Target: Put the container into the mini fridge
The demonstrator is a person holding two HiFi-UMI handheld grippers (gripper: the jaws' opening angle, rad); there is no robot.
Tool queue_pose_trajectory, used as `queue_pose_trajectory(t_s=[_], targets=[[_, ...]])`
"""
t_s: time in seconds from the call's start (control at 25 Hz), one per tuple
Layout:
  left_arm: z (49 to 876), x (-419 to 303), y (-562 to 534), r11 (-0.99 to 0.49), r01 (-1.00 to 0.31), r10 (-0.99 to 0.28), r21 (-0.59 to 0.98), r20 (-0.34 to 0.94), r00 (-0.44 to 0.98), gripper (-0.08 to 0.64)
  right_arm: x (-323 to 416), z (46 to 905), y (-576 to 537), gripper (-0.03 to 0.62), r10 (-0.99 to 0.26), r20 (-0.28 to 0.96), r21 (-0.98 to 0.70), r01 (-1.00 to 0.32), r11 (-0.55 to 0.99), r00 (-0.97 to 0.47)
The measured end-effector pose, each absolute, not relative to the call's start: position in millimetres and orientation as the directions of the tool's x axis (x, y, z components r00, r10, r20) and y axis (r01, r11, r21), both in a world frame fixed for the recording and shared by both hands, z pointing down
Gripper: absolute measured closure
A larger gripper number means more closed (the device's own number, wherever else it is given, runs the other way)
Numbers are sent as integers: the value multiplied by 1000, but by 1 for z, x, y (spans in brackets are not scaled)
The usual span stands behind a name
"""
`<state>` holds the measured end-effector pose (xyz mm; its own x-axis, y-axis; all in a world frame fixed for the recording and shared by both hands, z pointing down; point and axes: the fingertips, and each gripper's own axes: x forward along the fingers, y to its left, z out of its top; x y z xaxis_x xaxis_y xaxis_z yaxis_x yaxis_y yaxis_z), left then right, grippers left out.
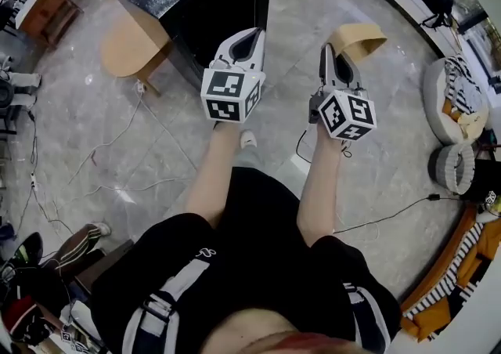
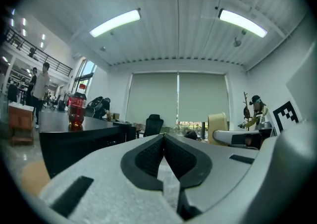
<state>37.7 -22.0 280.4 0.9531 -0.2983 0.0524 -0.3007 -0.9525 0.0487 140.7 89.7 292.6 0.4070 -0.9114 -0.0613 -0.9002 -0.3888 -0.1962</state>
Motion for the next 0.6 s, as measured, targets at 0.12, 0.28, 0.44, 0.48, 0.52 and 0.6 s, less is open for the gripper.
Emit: queue_pose_trajectory(t_s=[0.12, 0.28, 0.44, 0.48, 0.52, 0.6], targets=[[295, 80, -71, -956, -287, -280, 59, 96, 955, 554, 176, 310, 34, 578, -913, -27, -228, -892, -390, 407], [317, 126, -120, -956, -278, -264, 96, 130, 956, 554, 214, 327, -20, 578, -912, 20, -227, -887, -403, 410], [336, 154, -150, -951, -275, -253, 139, 163, 954, 554, 243, 343, -46, 578, -906, 81, -216, -880, -422, 415], [340, 157, -156, -948, -280, -254, 150, 167, 953, 554, 247, 347, -52, 578, -906, 95, -213, -881, -422, 412], [342, 160, -162, -946, -283, -257, 157, 170, 951, 554, 251, 349, -58, 578, -907, 104, -211, -883, -420, 407], [350, 162, -171, -942, -293, -263, 164, 184, 947, 554, 254, 354, -72, 578, -913, 121, -209, -890, -406, 389]])
